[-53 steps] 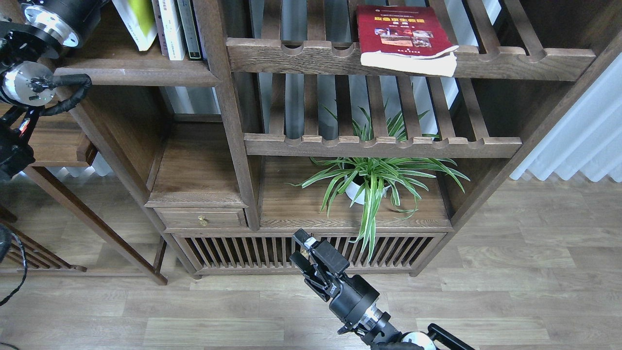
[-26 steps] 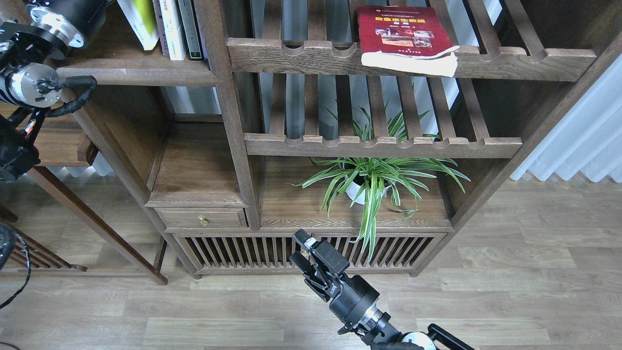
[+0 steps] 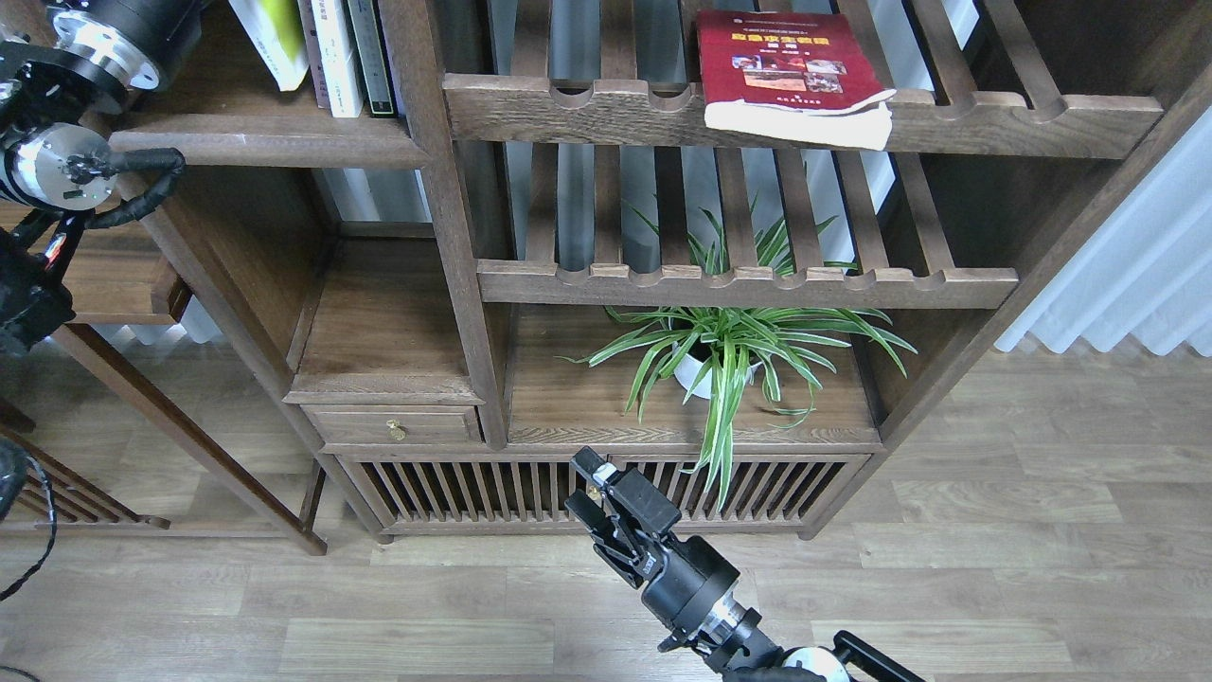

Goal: Organize books on shelf
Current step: 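Lift the yellow-green book up and out of view with the left gripper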

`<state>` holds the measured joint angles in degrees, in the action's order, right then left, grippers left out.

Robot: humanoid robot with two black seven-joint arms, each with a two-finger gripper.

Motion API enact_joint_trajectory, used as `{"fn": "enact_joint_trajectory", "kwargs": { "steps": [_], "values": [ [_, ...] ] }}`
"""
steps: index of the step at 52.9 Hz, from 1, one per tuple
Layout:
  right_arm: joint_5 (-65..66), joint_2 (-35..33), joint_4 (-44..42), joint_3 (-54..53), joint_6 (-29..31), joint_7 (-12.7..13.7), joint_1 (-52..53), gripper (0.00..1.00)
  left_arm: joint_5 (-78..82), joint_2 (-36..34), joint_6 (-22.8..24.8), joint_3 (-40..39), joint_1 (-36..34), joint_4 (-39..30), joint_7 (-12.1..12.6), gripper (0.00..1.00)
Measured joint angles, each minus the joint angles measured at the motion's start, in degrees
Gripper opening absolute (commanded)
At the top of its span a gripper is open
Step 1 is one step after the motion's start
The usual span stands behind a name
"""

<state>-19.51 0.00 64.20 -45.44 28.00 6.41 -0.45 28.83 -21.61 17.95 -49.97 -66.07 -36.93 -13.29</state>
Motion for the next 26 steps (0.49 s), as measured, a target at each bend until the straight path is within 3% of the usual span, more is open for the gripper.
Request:
{"fn": "enact_joint_trajectory", "kwargs": {
  "steps": [4,11,26],
  "values": [
    [0.0,0.0,0.0,0.0,0.0,0.0,0.0,0.94,0.0,0.0,0.0,0.0,0.0,0.0,0.3,0.43],
    [0.0,0.0,-0.1,0.0,0.0,0.0,-0.1,0.94,0.1,0.0,-0.4,-0.1,-0.1,0.1,0.6,0.55],
    [-0.1,0.0,-0.1,-0.1,0.0,0.0,-0.1,0.94,0.1,0.3,-0.7,-0.7,-0.6,0.1,0.5,0.56]
  ]
}}
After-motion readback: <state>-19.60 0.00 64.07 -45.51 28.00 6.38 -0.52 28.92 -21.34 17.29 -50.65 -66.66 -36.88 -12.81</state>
